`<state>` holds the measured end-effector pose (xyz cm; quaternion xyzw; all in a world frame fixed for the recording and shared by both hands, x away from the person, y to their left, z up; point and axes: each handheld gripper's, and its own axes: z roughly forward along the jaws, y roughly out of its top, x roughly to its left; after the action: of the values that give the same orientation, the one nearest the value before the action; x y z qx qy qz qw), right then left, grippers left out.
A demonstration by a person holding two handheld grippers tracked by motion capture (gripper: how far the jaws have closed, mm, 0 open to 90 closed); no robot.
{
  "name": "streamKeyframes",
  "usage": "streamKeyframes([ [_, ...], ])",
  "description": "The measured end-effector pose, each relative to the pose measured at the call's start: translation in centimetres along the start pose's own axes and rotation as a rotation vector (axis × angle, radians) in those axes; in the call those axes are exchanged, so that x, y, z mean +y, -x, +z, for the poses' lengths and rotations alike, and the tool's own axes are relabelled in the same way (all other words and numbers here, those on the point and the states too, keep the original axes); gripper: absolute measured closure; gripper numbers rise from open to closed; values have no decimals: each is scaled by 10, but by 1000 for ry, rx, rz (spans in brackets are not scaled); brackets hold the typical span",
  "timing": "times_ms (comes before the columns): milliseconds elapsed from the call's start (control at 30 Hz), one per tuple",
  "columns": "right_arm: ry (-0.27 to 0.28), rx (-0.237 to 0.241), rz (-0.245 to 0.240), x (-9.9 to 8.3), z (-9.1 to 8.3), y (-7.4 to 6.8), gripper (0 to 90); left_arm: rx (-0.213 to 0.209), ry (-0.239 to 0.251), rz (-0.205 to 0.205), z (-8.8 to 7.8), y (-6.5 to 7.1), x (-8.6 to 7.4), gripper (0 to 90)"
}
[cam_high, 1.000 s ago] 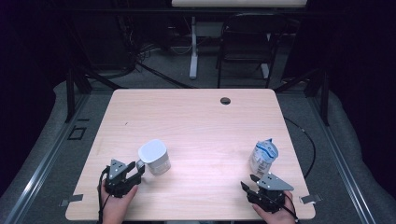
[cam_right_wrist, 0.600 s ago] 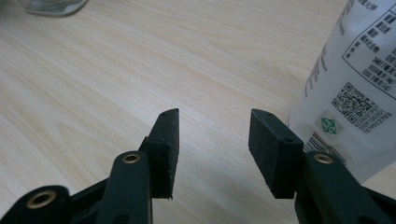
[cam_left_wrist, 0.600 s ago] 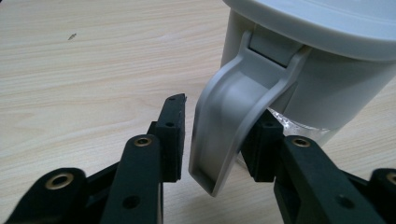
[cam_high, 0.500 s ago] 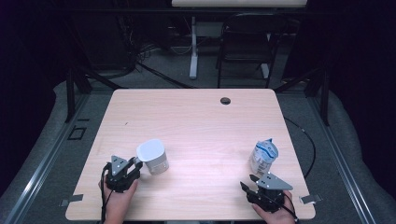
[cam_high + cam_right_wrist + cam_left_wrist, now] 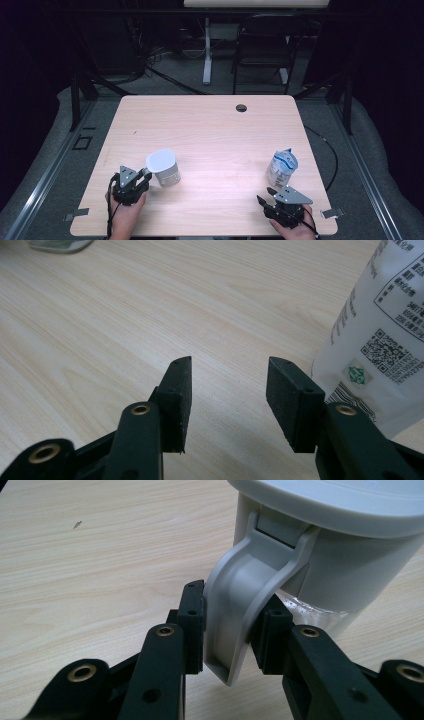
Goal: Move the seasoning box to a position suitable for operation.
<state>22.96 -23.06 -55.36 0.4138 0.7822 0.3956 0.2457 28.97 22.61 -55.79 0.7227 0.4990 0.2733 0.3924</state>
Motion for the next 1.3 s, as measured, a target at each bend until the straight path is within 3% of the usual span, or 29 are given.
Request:
streamKeyframes([
  [300,5,3,1,0,1,-1,534,-43,3,32,1,7,1,709],
  [467,2,1,-7,0,1,0,535,-97,2,59,2,19,3,712],
  [533,7,5,-4,0,1,-1,537,-141,5,90,3,32,4,713],
  [700,1,6,-12,1,2,-2,538,-201,8,164,5,60,7,715],
  [833,1,6,-11,1,3,-3,538,-229,10,187,8,73,7,715],
  [1300,2,9,-13,2,3,-5,538,-292,17,232,10,86,6,714],
])
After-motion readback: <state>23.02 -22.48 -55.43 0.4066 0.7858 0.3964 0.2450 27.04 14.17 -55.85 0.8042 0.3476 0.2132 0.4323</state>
